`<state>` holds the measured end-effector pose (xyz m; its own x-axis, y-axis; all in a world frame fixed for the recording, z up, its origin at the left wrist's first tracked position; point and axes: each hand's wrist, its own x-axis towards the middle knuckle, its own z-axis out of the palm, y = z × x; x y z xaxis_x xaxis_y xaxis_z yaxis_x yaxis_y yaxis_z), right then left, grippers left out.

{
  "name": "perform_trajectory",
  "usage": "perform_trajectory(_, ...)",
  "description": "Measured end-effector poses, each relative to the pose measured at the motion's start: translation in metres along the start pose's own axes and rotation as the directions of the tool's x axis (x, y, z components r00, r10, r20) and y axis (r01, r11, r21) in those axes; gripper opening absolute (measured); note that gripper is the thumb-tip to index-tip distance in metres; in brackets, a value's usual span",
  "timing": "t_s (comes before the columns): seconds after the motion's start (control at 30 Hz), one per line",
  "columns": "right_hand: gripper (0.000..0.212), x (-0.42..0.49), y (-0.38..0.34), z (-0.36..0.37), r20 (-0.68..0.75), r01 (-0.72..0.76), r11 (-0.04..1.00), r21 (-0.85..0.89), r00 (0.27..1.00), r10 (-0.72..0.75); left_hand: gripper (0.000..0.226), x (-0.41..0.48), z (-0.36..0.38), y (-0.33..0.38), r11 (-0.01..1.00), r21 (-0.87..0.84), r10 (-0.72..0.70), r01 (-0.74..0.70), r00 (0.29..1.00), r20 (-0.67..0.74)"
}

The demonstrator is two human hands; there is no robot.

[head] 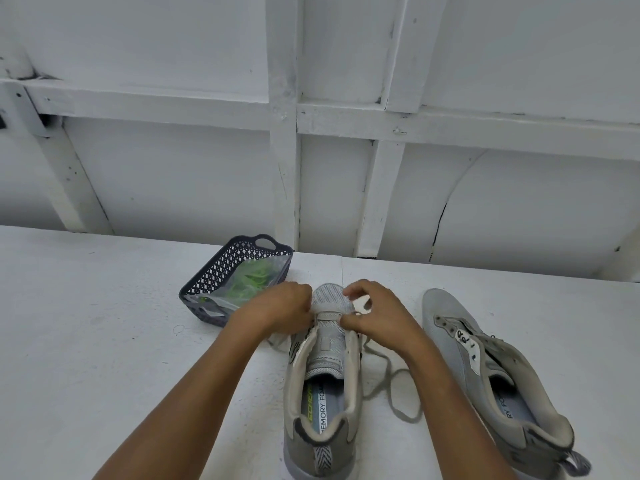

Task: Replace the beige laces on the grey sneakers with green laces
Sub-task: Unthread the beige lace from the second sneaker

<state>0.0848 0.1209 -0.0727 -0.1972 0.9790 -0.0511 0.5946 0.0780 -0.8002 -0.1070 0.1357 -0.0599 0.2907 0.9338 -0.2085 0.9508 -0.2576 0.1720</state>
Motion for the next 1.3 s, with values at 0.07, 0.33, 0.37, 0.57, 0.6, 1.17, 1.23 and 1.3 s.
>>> perform_trajectory(0.07, 0.043, 0.004, 0.0, 0.002, 0.085, 0.05, 0.996, -0.077, 0.995, -0.043, 0.019, -0.001, 0.0, -0.001, 1.0, 0.019, 0.008, -0.008, 1.0, 0.012)
perform_trajectory(0.33, 0.052, 0.015, 0.003, 0.008, 0.182, 0.015, 0.965, -0.262, 0.983, 0.034, 0.015, -0.005, -0.004, -0.006, 0.914, -0.404, 0.008, -0.039, 0.997, -0.078)
perform_trajectory(0.37, 0.053, 0.015, 0.003, 0.007, 0.189, 0.012, 0.964, -0.266, 0.981, 0.04, 0.016, -0.007, -0.004, -0.007, 0.849, -0.528, -0.015, -0.032, 0.996, -0.085)
perform_trajectory(0.57, 0.053, 0.014, 0.005, 0.012, 0.201, -0.007, 0.981, -0.192, 0.979, 0.046, 0.02, -0.016, -0.008, -0.007, 0.307, -0.944, -0.018, -0.119, 0.991, -0.131)
perform_trajectory(0.6, 0.052, 0.014, 0.005, 0.013, 0.204, -0.007, 0.983, -0.183, 0.978, 0.045, 0.019, -0.015, -0.008, -0.008, 0.294, -0.948, -0.032, -0.118, 0.991, -0.133)
perform_trajectory(1.17, 0.051, 0.008, 0.003, 0.007, 0.192, -0.05, 0.995, -0.086, 0.979, 0.066, 0.01, -0.017, -0.017, -0.008, 0.801, -0.598, -0.03, -0.042, 0.994, -0.11)
perform_trajectory(1.23, 0.051, 0.008, 0.003, 0.007, 0.199, -0.053, 0.994, -0.092, 0.977, 0.07, 0.012, -0.024, -0.021, -0.009, 0.557, -0.824, -0.031, -0.103, 0.989, -0.144)
perform_trajectory(1.3, 0.051, 0.008, 0.003, 0.009, 0.206, -0.053, 0.994, -0.099, 0.976, 0.072, 0.014, -0.028, -0.024, -0.006, 0.354, -0.925, -0.003, -0.139, 0.989, -0.149)
